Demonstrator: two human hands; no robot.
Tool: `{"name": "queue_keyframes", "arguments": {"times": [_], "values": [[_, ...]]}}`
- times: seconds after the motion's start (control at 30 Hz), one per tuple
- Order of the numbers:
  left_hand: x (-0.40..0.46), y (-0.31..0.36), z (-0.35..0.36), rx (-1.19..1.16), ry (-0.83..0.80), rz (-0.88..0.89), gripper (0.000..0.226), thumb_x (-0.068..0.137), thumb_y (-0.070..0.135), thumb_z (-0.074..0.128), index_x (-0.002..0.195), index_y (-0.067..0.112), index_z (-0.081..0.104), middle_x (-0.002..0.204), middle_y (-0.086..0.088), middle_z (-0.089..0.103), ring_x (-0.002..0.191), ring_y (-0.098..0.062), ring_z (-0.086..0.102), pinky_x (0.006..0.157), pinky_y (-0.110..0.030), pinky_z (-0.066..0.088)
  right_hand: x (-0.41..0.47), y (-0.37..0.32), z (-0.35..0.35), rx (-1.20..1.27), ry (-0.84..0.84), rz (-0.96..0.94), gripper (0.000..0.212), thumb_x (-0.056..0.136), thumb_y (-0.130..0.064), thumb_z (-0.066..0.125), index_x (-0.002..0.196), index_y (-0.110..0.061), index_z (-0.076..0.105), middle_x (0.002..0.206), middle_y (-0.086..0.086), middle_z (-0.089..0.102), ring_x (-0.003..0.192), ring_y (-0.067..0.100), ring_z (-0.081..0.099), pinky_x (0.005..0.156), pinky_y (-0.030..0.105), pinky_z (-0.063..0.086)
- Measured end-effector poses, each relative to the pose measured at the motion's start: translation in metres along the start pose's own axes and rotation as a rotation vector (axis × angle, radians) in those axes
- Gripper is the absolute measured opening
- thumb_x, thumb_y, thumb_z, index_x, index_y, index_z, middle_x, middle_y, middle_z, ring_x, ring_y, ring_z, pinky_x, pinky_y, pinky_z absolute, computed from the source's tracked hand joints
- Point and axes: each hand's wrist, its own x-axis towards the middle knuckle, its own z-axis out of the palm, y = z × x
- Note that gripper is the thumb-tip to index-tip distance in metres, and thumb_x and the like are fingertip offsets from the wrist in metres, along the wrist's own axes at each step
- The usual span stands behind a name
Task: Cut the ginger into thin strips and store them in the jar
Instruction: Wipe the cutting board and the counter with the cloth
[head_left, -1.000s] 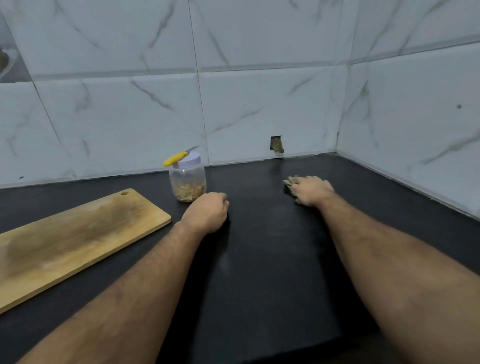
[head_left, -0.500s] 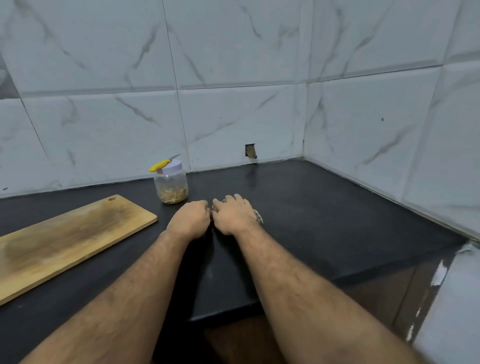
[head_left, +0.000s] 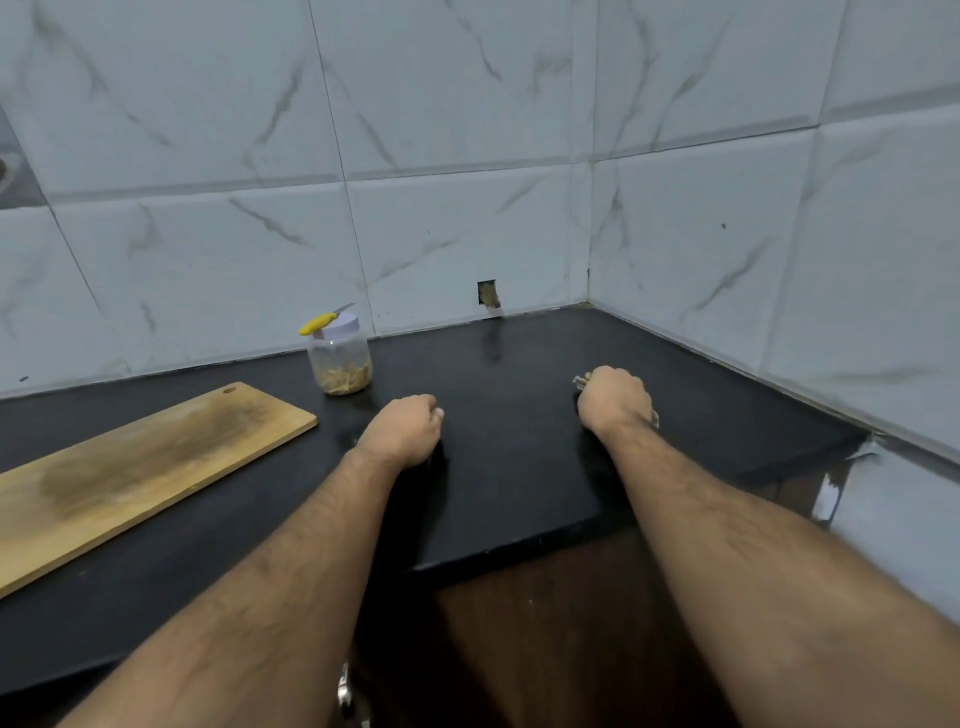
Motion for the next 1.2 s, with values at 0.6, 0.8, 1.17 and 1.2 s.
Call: {"name": "queue_keyframes", "arguments": {"times": [0.6,0.8,1.17,1.2], "values": [[-0.032,0.026,-0.004,-0.087,0.079,-0.012,0.036,0.099,0.016,0.038,0.123,0.002,0.06,0.131,-0.014,0.061,0.122,-0.032,0.054,0.101,-0.036,0.042,-0.023,0.018,0.004,-0.231,-0.11,-0.284,0.056,0.088,-0.054,0.055,0.134,-0.021,0.055,0.141,0.005,0.051,0.132,0.028,0.038,0.104,0.043,0.031],[-0.048,0.051,0.01,-0.088,0.035,0.077,0.037,0.102,0.022,0.036,0.125,0.003,0.058,0.133,-0.013,0.06,0.124,-0.03,0.052,0.103,-0.036,0.041,-0.025,0.06,-0.025,-0.021,0.021,-0.06,0.035,0.093,-0.031,0.05,0.114,-0.008,0.066,0.12,0.013,0.064,0.114,0.031,0.059,0.093,0.036,0.045],[-0.072,0.055,0.007,-0.278,0.152,0.086,0.055,0.105,0.047,0.024,0.097,0.011,0.065,0.115,-0.013,0.067,0.114,-0.031,0.057,0.088,-0.034,0.036,-0.131,-0.011,0.005,-0.174,-0.17,-0.647,0.057,0.099,-0.051,0.029,0.144,-0.022,0.045,0.148,0.014,0.043,0.141,0.033,0.031,0.119,0.046,0.019],[-0.071,0.054,0.009,-0.279,0.147,0.077,0.055,0.104,0.048,0.022,0.095,0.013,0.063,0.116,-0.013,0.067,0.114,-0.031,0.056,0.087,-0.033,0.036,-0.13,-0.006,0.007,-0.157,-0.133,-0.65,0.055,0.099,-0.05,0.028,0.14,-0.021,0.05,0.144,0.012,0.047,0.139,0.031,0.033,0.118,0.044,0.022]]}}
